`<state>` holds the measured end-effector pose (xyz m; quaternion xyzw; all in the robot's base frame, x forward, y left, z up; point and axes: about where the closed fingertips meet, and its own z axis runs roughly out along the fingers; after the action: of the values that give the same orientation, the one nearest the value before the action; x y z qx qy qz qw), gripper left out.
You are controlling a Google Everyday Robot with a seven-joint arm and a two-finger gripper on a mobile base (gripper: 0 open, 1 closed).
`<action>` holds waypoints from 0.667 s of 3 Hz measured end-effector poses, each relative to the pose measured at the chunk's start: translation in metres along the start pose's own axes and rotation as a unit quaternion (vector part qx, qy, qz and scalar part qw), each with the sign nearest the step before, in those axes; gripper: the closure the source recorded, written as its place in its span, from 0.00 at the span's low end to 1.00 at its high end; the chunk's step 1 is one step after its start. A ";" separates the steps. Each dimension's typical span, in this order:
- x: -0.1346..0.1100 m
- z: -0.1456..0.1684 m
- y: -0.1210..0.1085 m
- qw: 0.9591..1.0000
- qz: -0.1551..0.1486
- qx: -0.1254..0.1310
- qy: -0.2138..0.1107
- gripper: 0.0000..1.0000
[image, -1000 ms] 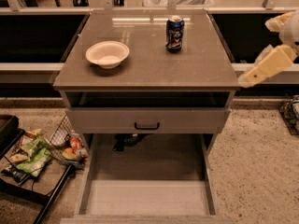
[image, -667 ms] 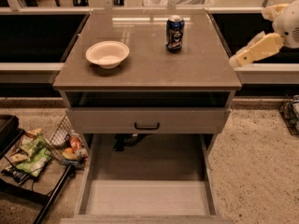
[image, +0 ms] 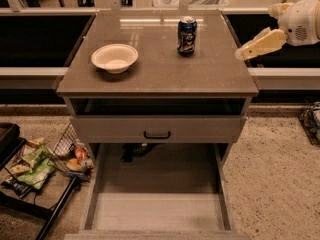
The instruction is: Place pepsi can into middle drawer
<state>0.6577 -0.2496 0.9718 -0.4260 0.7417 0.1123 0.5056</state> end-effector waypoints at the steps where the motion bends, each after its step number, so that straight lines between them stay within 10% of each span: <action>1: -0.006 0.048 -0.018 0.999 0.017 -0.005 -0.046 0.00; 2: -0.013 0.114 -0.033 0.997 0.028 -0.027 -0.069 0.00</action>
Offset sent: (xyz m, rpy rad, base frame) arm 0.1748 0.0906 -0.0467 0.2089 -0.0265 0.1032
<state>0.7590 -0.1950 0.9385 -0.4101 0.7136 0.1757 0.5401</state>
